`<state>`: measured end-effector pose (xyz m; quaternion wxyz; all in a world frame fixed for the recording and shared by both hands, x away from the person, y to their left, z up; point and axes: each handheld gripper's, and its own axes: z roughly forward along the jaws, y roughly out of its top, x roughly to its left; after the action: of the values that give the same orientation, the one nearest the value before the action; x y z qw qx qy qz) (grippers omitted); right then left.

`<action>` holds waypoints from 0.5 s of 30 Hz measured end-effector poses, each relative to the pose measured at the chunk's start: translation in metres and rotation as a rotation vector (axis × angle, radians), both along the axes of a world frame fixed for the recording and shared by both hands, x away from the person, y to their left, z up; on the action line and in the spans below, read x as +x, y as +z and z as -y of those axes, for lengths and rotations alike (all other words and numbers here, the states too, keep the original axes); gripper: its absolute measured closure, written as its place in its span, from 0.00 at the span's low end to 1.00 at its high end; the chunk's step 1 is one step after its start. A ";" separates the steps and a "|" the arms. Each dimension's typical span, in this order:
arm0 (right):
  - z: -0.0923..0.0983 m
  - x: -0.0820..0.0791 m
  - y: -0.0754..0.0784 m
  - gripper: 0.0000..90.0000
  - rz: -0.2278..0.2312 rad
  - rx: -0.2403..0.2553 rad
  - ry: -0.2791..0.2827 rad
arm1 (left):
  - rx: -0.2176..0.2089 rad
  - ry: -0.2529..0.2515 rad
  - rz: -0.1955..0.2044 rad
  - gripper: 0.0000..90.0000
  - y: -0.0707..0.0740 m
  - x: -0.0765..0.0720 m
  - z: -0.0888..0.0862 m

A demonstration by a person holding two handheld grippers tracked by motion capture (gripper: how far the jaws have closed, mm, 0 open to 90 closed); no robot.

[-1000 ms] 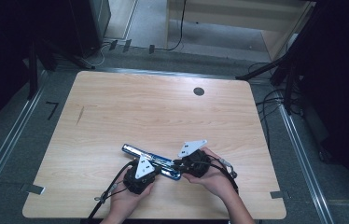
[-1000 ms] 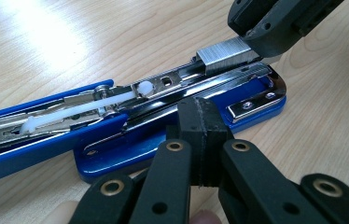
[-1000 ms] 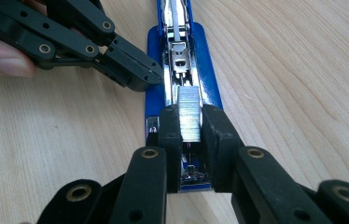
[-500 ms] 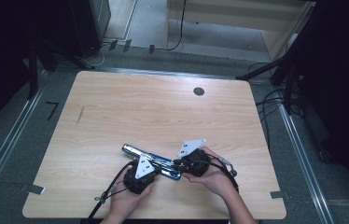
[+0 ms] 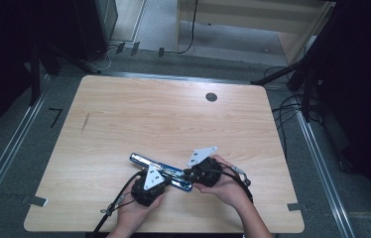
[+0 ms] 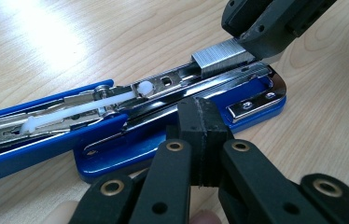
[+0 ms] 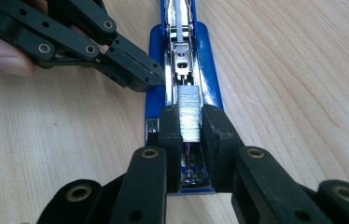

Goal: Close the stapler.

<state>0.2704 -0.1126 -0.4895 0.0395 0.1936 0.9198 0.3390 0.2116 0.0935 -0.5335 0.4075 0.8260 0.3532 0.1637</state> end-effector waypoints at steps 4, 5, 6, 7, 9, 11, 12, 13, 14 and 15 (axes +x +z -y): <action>0.001 0.000 0.000 0.88 0.002 -0.002 -0.001 | 0.000 0.000 0.000 1.00 0.000 0.000 0.000; 0.001 0.000 0.000 0.88 0.002 -0.002 -0.001 | -0.001 0.002 -0.001 1.00 0.000 0.000 0.000; 0.001 0.001 0.000 0.88 0.000 -0.001 -0.001 | -0.001 0.001 -0.001 1.00 0.000 0.000 0.000; 0.001 0.001 0.000 0.88 0.000 -0.001 -0.001 | -0.001 0.001 -0.001 1.00 0.000 0.000 0.000; 0.001 0.001 0.000 0.88 -0.002 -0.001 -0.003 | 0.000 0.001 0.000 1.00 0.000 0.000 0.000; 0.000 0.001 -0.001 0.88 -0.008 0.000 -0.004 | 0.000 0.000 0.000 1.00 0.000 0.000 0.000; 0.000 0.001 -0.001 0.88 -0.009 0.000 -0.006 | 0.000 0.000 0.000 1.00 0.000 0.000 0.000; 0.000 0.001 -0.001 0.88 -0.012 0.000 -0.009 | -0.001 0.001 0.000 1.00 0.000 0.000 0.000; 0.000 0.001 -0.001 0.88 -0.015 0.001 -0.012 | -0.001 0.001 0.000 1.00 0.000 0.000 0.000; 0.000 0.001 -0.002 0.88 -0.016 0.002 -0.017 | -0.001 0.002 -0.001 1.00 0.000 0.000 0.000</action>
<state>0.2716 -0.1126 -0.4910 0.0347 0.2041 0.9182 0.3378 0.2115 0.0934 -0.5336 0.4077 0.8256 0.3541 0.1637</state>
